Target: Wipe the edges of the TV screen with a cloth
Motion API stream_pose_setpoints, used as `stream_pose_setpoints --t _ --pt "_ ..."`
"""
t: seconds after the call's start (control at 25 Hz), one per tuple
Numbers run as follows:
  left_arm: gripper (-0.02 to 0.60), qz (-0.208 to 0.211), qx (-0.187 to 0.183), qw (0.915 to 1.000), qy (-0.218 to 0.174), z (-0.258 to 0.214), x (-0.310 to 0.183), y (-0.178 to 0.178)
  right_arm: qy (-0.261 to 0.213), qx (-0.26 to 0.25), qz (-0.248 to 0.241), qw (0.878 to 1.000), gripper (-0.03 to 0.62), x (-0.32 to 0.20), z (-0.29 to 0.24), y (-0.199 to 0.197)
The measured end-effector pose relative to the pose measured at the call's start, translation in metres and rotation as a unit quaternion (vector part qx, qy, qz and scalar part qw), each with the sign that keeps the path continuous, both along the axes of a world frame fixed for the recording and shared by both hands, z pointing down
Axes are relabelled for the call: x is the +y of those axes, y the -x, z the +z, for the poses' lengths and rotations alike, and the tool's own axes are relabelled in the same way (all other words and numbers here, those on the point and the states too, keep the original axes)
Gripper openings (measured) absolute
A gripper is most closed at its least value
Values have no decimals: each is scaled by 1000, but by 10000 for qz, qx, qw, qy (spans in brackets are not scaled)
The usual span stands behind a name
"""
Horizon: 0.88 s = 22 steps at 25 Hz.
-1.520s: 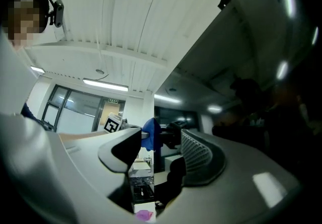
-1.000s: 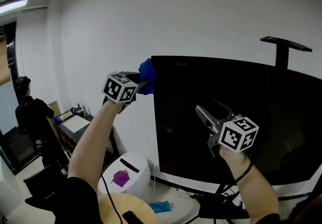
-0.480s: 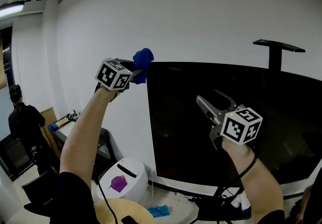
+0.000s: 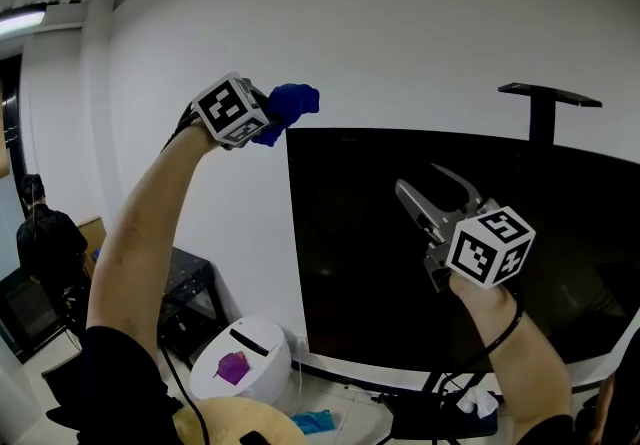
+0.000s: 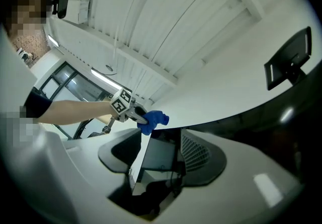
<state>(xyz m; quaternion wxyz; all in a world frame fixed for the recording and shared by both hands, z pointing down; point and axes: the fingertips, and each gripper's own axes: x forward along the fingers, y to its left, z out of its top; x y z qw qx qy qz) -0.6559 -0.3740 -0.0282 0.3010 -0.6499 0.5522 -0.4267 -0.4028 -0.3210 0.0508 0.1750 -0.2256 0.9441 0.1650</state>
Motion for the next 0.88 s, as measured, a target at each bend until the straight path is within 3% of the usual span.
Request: stream_pose_setpoints --t 0.08,0.2,0.28,0.36,0.52,0.72,0.88 --pt "127 -216 -573 9978 233 4 -1 -5 40 -40 -23 10000 253 2 2 -5" --pt "127 -528 -1341 9893 226 1 -7 -14 86 -110 -28 9999 253 4 7 -11" --pt "127 -616 -1548 9856 303 5 -15 -24 104 -212 -46 9997 252 8 11 -17" --pt "127 -820 -1665 9806 635 19 -23 -28 109 -289 -57 9995 252 14 16 -23" --pt "127 -1068 -2317 9628 886 23 -32 -38 74 -355 -30 9993 252 21 18 -39" --pt "127 -1218 -2496 9529 1215 29 -30 -53 120 -366 73 9992 252 23 26 -68" --pt "127 -1225 -2204 9584 1336 31 -30 -81 237 -403 162 9988 252 16 33 -95"
